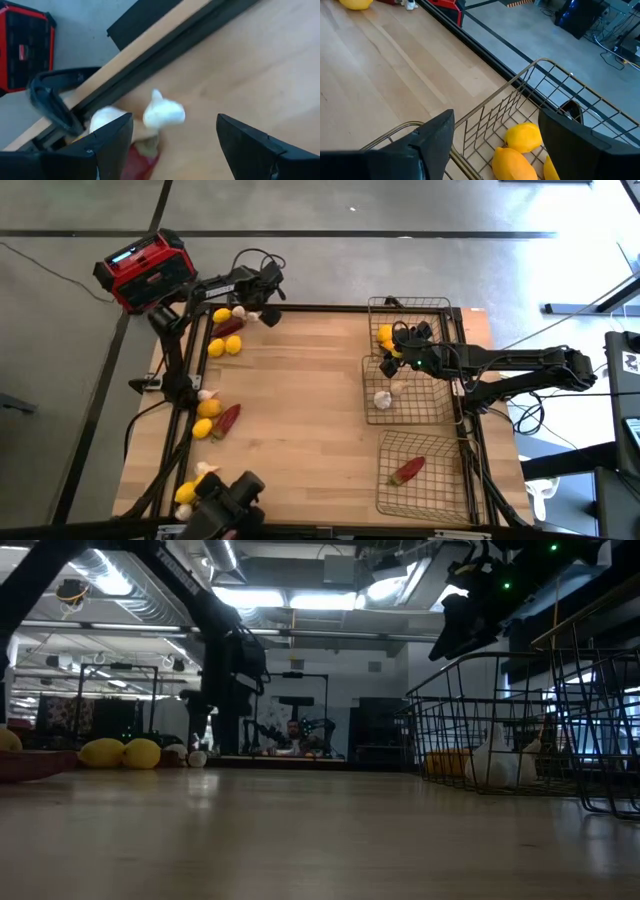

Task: Sort produce into baskets
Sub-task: Put the white garlic into the middle wire basket

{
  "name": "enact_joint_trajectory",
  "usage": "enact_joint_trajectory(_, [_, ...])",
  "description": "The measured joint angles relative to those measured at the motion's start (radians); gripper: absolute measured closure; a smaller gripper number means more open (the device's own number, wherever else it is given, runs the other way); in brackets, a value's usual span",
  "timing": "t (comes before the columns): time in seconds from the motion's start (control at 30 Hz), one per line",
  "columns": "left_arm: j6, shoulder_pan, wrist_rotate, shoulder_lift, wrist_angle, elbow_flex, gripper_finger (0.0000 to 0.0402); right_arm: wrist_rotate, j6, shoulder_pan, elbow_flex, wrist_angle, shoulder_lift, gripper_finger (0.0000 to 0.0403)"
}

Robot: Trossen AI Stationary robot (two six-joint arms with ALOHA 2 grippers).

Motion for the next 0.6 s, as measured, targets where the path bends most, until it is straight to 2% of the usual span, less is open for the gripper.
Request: enact_joint_trajectory(0.6, [0.002,0.034,-0.009,0.088,0.01,0.0,0.0119,0.0,0.0,0.0,-0.001,-0.001,0.045,0.0121])
